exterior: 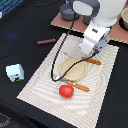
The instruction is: Interact with the objects in diverse but meaningful ways.
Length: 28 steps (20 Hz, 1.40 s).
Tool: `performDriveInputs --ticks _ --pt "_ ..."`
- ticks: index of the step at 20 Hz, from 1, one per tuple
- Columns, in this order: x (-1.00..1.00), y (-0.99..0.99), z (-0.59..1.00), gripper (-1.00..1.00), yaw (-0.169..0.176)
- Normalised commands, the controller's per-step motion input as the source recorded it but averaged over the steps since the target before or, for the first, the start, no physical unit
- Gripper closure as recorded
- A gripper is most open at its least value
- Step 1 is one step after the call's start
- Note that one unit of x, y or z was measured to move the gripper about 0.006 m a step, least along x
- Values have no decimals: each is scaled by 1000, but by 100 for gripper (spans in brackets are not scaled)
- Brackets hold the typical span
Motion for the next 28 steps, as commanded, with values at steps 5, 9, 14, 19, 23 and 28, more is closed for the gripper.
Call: performDriveInputs --ticks 5,9,14,19,23,28 --pt "-155 314 -290 100 0" --pt "-164 310 365 100 -5" --pt "-514 347 1000 100 0" --pt "-618 24 1000 100 0" --pt "-458 -722 624 100 -5" --pt "-393 -941 273 100 0"
